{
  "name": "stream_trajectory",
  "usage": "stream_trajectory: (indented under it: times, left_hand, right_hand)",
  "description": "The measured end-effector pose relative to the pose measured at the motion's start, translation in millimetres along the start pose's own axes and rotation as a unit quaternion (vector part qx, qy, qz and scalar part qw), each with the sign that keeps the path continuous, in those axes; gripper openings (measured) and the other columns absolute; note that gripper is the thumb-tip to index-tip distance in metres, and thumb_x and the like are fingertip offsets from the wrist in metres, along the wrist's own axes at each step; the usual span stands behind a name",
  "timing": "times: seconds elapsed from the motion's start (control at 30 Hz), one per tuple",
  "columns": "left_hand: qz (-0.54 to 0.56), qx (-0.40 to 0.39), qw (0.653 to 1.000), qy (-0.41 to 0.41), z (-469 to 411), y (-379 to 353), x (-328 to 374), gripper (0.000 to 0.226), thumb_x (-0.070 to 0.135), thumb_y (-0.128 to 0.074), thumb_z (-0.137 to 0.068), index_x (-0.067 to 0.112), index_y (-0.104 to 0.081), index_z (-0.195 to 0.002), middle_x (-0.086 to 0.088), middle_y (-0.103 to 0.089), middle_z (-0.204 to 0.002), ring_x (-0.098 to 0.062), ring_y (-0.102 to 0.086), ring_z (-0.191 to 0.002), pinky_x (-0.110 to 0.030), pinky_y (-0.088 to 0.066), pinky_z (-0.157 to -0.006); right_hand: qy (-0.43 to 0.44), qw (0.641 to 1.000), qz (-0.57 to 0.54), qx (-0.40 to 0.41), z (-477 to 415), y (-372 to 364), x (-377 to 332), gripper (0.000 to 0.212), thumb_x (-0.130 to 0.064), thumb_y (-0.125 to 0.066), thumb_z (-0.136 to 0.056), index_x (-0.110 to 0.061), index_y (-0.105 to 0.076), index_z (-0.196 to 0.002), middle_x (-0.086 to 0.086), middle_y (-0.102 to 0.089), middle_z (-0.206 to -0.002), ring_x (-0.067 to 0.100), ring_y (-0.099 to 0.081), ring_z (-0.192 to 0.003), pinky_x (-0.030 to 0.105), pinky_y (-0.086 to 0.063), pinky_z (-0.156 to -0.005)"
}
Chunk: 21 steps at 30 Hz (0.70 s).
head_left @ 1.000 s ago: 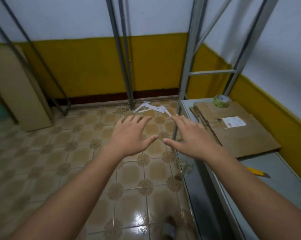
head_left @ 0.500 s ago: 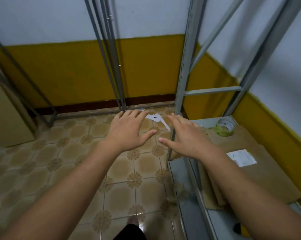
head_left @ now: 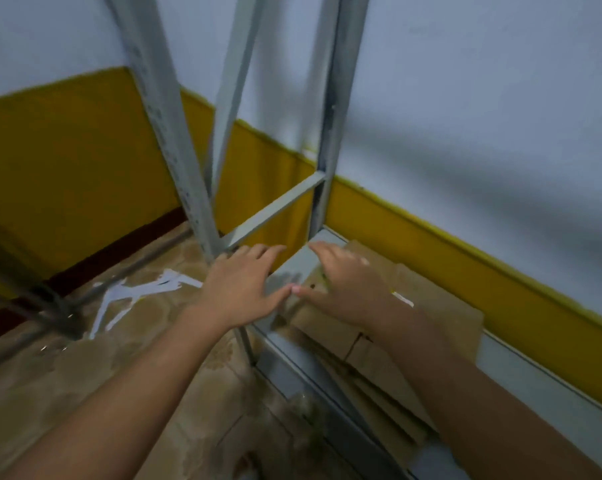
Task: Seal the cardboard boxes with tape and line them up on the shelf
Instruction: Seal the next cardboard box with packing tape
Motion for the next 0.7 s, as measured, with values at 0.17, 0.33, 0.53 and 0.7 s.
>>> stream_trajectory:
  times: [0.17, 0.33, 0.53, 0.7]
  left_hand:
    - [0.036, -0.059, 0.994, -0.079, -69, -48, 37, 0.093, 0.084, -0.043, -0.089, 0.033, -0.023, -0.163, 0.006, -0.041, -0.161, -0.022, -0.045, -0.143, -0.05, -0.047, -0.104]
    - [0.043, -0.095, 0.988, -0.116, -117, -104, 74, 0.11, 0.081, -0.062, -0.081, 0.029, -0.013, -0.164, -0.003, -0.037, -0.16, -0.029, -0.043, -0.143, -0.054, -0.05, -0.103]
    - [0.033, -0.175, 0.982, -0.068, -149, -151, 83, 0.121, 0.068, -0.078, -0.08, 0.034, 0.001, -0.166, -0.009, -0.011, -0.174, -0.037, -0.019, -0.157, -0.062, -0.037, -0.117]
    - [0.044, -0.191, 0.978, -0.076, -164, -169, 80, 0.106, 0.057, -0.078, -0.083, 0.034, -0.011, -0.162, -0.01, -0.036, -0.154, -0.035, -0.043, -0.138, -0.053, -0.049, -0.102]
  right_hand:
    - [-0.125, 0.991, -0.033, 0.024, 14, 3, 46, 0.09, -0.088, -0.039, -0.084, -0.034, -0.03, -0.155, -0.009, -0.038, -0.159, 0.018, -0.041, -0.143, 0.047, -0.039, -0.115]
    - [-0.191, 0.98, -0.04, 0.03, 43, 7, 75, 0.087, -0.079, -0.046, -0.092, -0.032, -0.021, -0.161, -0.005, -0.027, -0.167, 0.019, -0.027, -0.152, 0.043, -0.027, -0.12]
    - [-0.207, 0.976, -0.064, 0.023, 53, 0, 99, 0.088, -0.077, -0.046, -0.093, -0.032, -0.017, -0.163, -0.003, -0.018, -0.171, 0.02, -0.022, -0.155, 0.046, -0.024, -0.123]
    - [-0.199, 0.977, -0.07, 0.02, 44, -11, 115, 0.09, -0.083, -0.041, -0.09, -0.033, -0.018, -0.162, -0.005, -0.024, -0.169, 0.018, -0.026, -0.153, 0.048, -0.028, -0.122]
Point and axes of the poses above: each hand's wrist, its own z-axis away from the middle knuckle, its own y-axis out of the back of the hand, x = y × z, the point moved 6 cm from there along -z, towards the middle knuckle
